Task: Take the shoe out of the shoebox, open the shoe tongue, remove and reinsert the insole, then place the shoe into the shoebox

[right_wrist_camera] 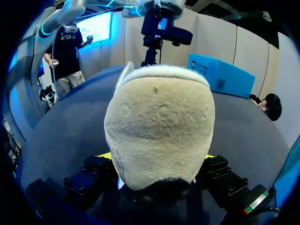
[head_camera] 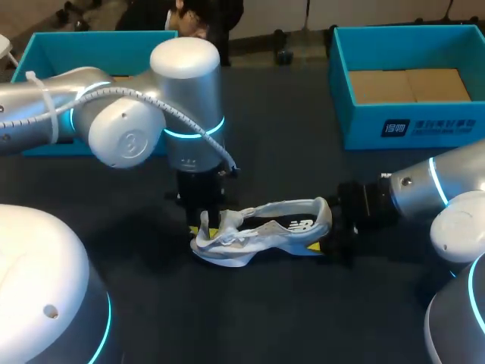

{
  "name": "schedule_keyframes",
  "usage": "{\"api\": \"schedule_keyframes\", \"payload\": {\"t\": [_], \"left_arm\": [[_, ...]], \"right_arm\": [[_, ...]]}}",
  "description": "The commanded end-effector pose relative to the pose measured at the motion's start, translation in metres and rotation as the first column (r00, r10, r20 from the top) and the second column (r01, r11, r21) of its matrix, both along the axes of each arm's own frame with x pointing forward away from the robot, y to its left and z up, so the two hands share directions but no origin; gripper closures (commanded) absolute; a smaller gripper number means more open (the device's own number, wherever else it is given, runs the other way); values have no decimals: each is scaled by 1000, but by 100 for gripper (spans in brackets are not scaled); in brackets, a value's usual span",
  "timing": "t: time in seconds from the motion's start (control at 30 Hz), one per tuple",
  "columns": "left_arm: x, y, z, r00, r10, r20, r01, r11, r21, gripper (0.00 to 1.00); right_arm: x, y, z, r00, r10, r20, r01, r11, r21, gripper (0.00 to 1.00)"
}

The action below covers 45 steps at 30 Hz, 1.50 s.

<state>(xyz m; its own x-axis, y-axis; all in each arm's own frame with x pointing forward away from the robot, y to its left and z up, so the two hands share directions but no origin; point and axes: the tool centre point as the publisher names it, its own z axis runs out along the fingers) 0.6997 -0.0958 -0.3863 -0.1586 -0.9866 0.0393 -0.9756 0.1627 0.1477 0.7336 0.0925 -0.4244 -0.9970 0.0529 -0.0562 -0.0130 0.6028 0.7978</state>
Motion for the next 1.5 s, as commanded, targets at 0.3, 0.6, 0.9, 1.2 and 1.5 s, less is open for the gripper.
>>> {"api": "schedule_keyframes", "payload": {"t": [0.3,0.6,0.9,1.2,1.5], "left_arm": [[-3,8,12,1000,13,21,-12,1000,-24,0],[1,7,29,999,-17,46,20,998,-56,0],[10,-6,63,963,-240,123,256,957,-140,0],[23,-32,101,824,-515,236,544,836,-78,0],[42,-50,138,675,-684,277,723,687,-67,0]], "right_arm": [[-2,1,-1,1000,-2,1,2,1000,-4,100],[-2,1,-1,1000,-2,1,2,1000,-4,100],[-2,1,-1,1000,-2,1,2,1000,-4,100],[-2,1,-1,1000,-2,1,2,1000,-4,100],[-2,1,-1,1000,-2,1,2,1000,-4,100]]}}
